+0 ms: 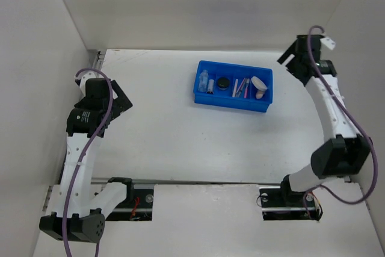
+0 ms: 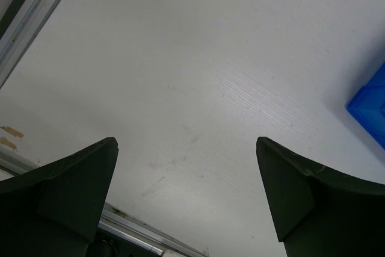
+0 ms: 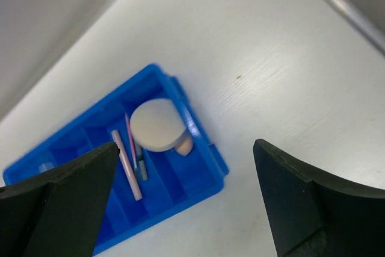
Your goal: Organize the makeup
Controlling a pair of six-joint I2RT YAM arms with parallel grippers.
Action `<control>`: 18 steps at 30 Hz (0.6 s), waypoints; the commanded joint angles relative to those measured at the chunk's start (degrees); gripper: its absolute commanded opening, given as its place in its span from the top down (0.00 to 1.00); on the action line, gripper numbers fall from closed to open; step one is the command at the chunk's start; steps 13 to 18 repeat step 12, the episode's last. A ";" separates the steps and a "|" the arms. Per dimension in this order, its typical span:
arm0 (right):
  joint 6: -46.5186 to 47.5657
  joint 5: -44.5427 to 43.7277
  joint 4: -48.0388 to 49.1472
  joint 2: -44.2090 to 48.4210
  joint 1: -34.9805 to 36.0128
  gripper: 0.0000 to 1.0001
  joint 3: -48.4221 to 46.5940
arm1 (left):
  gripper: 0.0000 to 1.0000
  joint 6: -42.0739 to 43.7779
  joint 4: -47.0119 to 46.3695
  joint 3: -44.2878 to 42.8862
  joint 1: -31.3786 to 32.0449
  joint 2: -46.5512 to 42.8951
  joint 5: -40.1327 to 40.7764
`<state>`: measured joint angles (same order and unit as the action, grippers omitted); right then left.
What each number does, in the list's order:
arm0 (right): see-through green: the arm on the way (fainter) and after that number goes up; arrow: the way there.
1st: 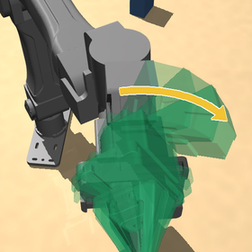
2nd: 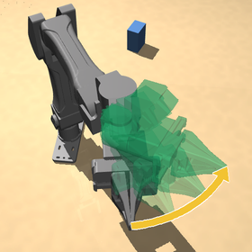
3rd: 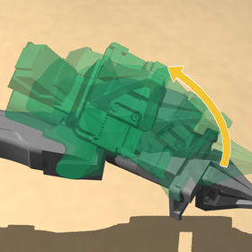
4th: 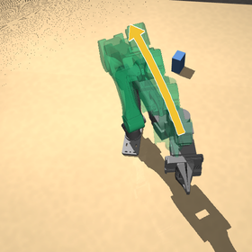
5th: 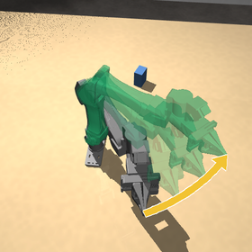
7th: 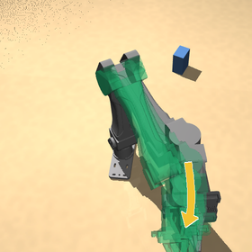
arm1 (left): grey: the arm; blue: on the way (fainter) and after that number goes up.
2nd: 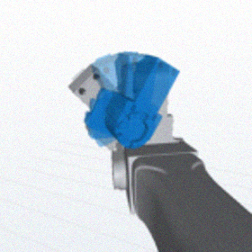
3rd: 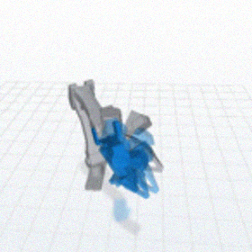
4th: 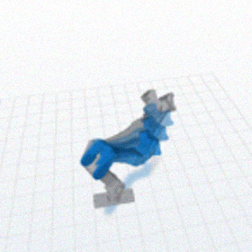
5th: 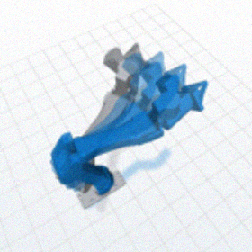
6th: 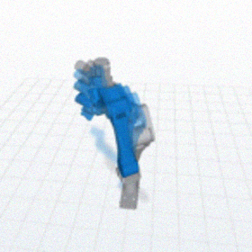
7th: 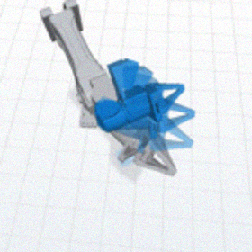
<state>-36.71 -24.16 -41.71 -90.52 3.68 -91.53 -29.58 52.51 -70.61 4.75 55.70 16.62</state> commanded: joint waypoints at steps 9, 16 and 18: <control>-5.39 -4.48 -2.93 17.48 -10.71 0.01 12.77 | 0.01 1.37 -3.91 2.23 -0.36 2.66 -3.79; -4.60 -4.49 -0.39 18.89 -10.71 0.02 13.92 | 0.01 1.90 -4.44 1.70 -0.36 3.79 -4.41; -4.60 -4.49 -0.39 18.89 -10.71 0.02 13.92 | 0.01 1.90 -4.44 1.70 -0.36 3.79 -4.41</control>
